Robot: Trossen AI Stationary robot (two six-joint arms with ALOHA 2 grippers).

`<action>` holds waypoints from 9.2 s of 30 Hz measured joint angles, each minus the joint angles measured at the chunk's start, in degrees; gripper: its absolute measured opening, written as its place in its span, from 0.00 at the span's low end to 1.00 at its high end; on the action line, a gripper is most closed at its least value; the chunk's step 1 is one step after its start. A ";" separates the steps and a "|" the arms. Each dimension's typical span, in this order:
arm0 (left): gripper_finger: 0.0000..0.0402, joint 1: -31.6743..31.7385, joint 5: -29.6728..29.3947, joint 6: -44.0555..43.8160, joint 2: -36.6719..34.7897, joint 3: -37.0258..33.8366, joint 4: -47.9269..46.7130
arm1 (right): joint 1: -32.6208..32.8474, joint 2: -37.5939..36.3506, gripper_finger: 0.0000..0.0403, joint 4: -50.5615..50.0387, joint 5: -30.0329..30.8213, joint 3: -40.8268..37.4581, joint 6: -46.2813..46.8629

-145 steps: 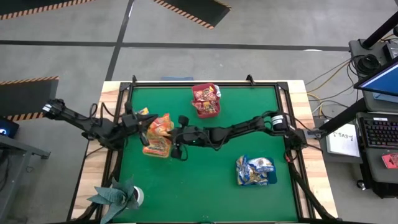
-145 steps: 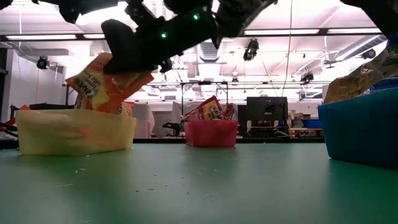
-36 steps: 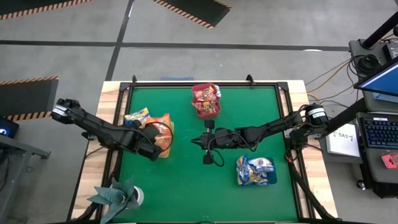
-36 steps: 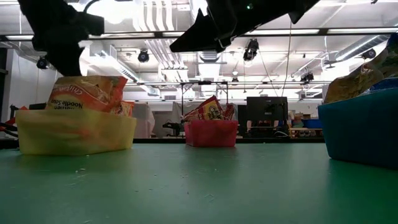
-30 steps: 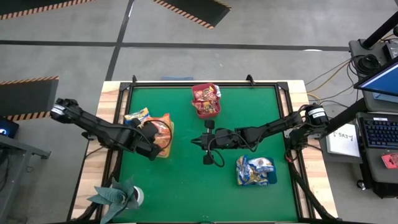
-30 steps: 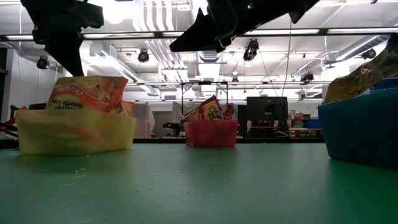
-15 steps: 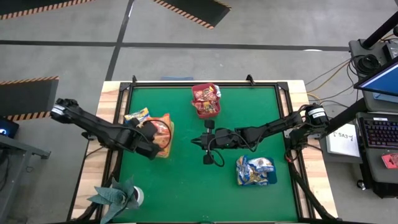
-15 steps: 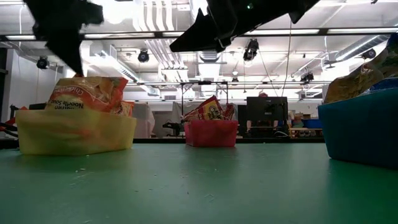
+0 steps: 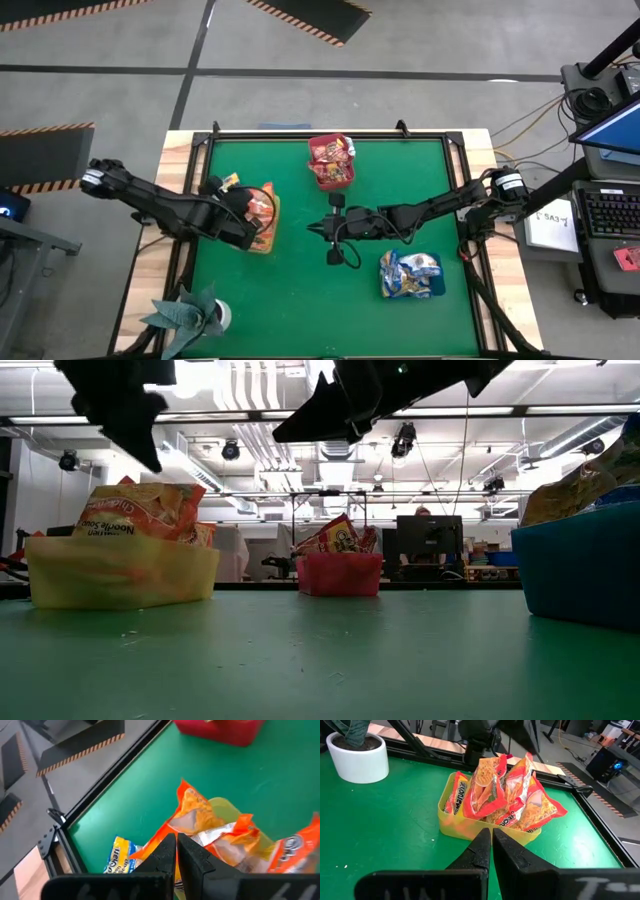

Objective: Sort Maruchan noodles
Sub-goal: Put the blue noodle pack into the blue bin

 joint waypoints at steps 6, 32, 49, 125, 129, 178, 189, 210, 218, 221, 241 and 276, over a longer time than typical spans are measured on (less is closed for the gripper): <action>0.00 1.21 3.82 -3.05 1.25 -5.44 2.72 | 0.02 0.00 0.02 0.27 0.00 0.00 0.02; 0.00 6.26 8.63 19.54 0.92 18.91 -1.05 | 1.77 -16.06 0.02 -10.29 -0.04 -6.52 -0.04; 0.00 37.12 21.99 29.40 1.65 13.00 -6.25 | 1.75 -26.18 0.02 -7.34 -0.02 -14.21 -0.93; 0.37 68.33 40.45 45.06 14.69 -6.98 5.69 | 1.73 -26.08 0.02 -11.59 -0.15 -14.53 -0.54; 0.37 68.33 40.52 45.19 16.40 -8.84 6.20 | 1.73 -26.08 0.02 -12.47 -0.37 -14.53 0.13; 0.00 61.49 45.05 59.15 15.35 4.60 31.99 | 1.73 -26.08 0.02 -12.17 -0.28 -14.43 -0.66; 0.00 49.27 45.09 62.98 15.28 14.15 28.58 | 1.73 -26.08 0.02 -12.56 -0.28 -14.43 -0.66; 0.00 15.82 46.26 53.17 16.56 12.51 47.51 | 2.52 -33.57 0.02 -21.96 -10.31 -15.33 6.37; 0.00 9.97 45.24 52.02 23.17 9.27 56.43 | 2.62 -34.07 0.02 -22.42 -12.55 -16.53 9.69; 0.00 9.71 43.61 51.18 26.63 9.21 56.63 | 2.62 -34.07 0.02 -22.35 -12.55 -16.77 12.09; 0.24 9.70 43.01 54.37 32.65 9.18 60.62 | 2.49 -30.46 0.02 -22.72 -11.90 -16.92 37.14; 0.11 3.93 39.24 63.82 22.55 2.46 60.78 | -3.65 -2.73 0.56 -39.28 -15.71 1.27 44.54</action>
